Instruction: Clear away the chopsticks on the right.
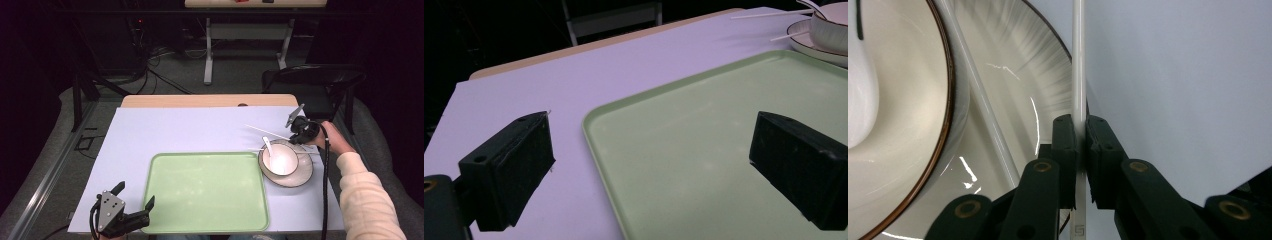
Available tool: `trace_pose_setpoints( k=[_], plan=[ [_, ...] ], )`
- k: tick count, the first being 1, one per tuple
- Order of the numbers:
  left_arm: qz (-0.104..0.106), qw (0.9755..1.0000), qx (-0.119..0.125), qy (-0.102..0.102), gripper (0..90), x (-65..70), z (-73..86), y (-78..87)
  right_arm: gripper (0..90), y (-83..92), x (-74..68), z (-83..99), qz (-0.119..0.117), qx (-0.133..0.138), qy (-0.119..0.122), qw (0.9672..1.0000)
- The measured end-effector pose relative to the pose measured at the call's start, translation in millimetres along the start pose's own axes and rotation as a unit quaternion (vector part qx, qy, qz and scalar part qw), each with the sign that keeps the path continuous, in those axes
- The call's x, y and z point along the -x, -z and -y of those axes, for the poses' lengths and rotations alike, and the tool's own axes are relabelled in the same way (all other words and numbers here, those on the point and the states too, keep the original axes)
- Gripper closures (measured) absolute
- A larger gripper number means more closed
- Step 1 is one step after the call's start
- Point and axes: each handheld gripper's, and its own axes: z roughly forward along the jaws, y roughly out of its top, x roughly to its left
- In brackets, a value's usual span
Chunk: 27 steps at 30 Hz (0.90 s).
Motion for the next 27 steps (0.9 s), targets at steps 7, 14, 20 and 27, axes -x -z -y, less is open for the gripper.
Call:
trace_pose_setpoints(
  k=[7,14,20,27],
  plan=[
    [0.0,1.0,0.0,0.0,4.1,0.0,0.0,-0.1,83.6,31.1,-12.2,-2.3,0.024,0.017,-0.02,0.9994],
    [0.0,1.0,0.0,0.0,4.1,-0.2,0.0,-0.1,83.6,43.8,-17.7,-0.8,0.037,0.031,-0.035,0.9982],
    [0.0,1.0,0.0,0.001,4.1,-0.1,0.1,0.0,83.6,49.9,-20.8,-0.4,0.041,0.032,-0.039,0.9979],
    [0.0,1.0,0.0,0.0,4.1,0.1,0.0,-0.1,83.6,73.6,-37.4,-7.6,0.054,0.036,-0.049,0.9967]
  ],
)
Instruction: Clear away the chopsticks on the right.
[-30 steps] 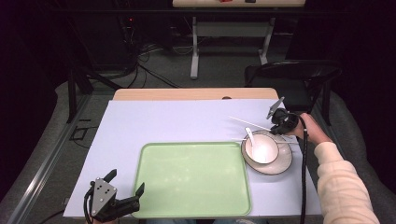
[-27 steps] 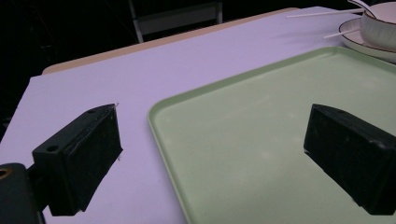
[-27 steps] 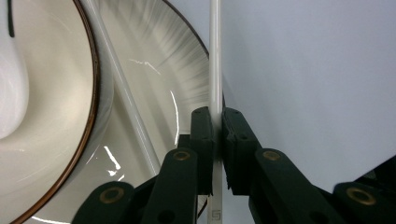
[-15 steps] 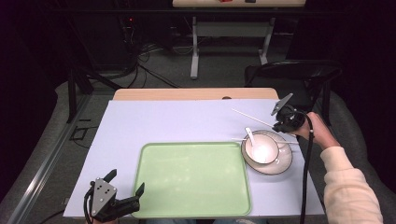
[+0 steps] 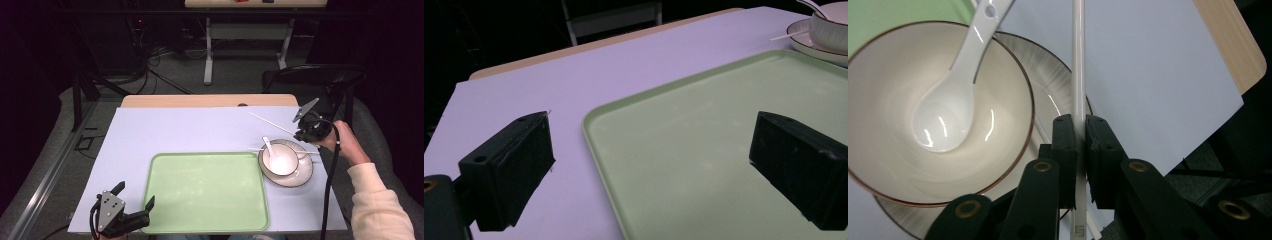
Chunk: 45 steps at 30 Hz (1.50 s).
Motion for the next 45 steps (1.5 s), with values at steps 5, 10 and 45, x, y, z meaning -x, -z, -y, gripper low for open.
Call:
trace_pose_setpoints(
  k=[5,10,45],
  plan=[
    [0.0,1.0,0.0,0.0,4.1,-0.2,0.0,0.1,83.6,9.2,-13.3,-7.7,0.004,0.0,0.0,1.0],
    [-0.001,1.0,0.001,0.0,4.1,-0.2,0.2,0.4,83.6,18.3,-28.7,-15.6,0.001,0.007,0.011,0.9999],
    [0.002,1.0,0.002,0.0,4.1,-0.3,0.2,0.7,83.6,-3.8,-148.0,-57.1,-0.066,0.007,0.084,0.9943]
  ],
)
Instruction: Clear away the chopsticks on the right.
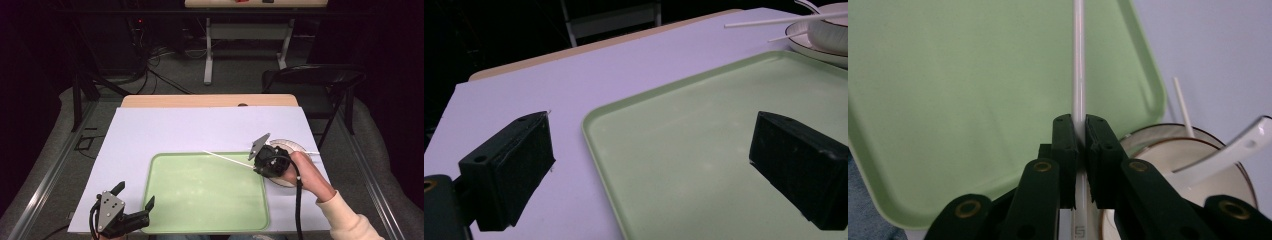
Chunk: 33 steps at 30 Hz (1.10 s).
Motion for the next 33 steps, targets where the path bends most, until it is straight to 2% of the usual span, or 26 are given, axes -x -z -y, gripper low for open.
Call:
trace_pose_setpoints(
  k=[5,18,24,31,33],
  plan=[
    [0.0,1.0,-0.003,-0.001,4.1,-0.1,-0.2,0.2,83.6,-15.0,-15.5,-6.2,-0.016,0.003,0.023,0.9996],
    [-0.001,1.0,0.003,0.002,4.1,0.0,0.3,0.1,83.6,-44.6,-42.9,-10.9,-0.057,-0.007,0.043,0.9974],
    [-0.001,1.0,0.004,0.002,4.1,0.1,0.3,0.1,83.6,-59.1,-55.9,-10.5,-0.083,-0.013,0.058,0.9948],
    [0.0,1.0,0.003,0.001,4.2,-0.1,0.3,0.4,83.6,-68.9,-62.0,-9.6,-0.092,-0.022,0.046,0.9944],
    [0.0,1.0,0.003,0.001,4.1,-0.1,0.3,0.4,83.6,-71.0,-61.8,-7.8,-0.088,-0.026,0.027,0.9955]
  ],
)
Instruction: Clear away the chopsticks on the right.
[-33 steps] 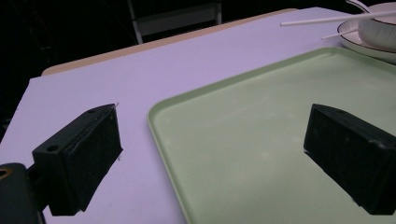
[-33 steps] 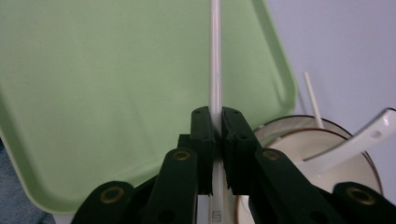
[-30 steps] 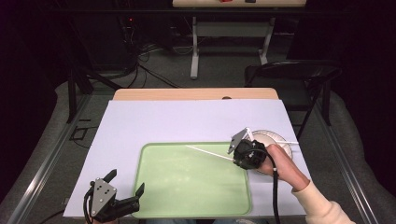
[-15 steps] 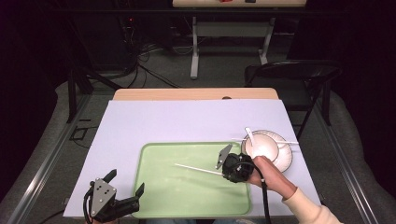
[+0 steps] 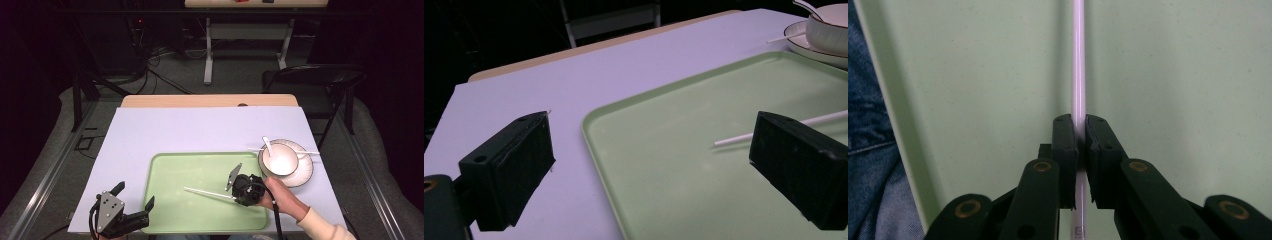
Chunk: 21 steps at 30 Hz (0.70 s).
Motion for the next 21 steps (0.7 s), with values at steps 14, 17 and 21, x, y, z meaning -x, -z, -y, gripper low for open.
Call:
trace_pose_setpoints(
  k=[14,17,21],
  plan=[
    [0.001,1.0,0.0,-0.002,4.2,0.3,-0.2,0.1,83.8,4.9,3.2,25.9,0.042,0.032,-0.208,0.9766],
    [0.001,1.0,0.001,-0.002,4.2,0.5,0.0,0.3,83.8,5.2,2.7,27.9,0.051,0.029,-0.224,0.9729],
    [0.001,1.0,0.003,0.001,4.2,0.8,0.1,0.5,83.8,4.2,2.2,36.4,0.056,0.033,-0.27,0.9606]
  ],
)
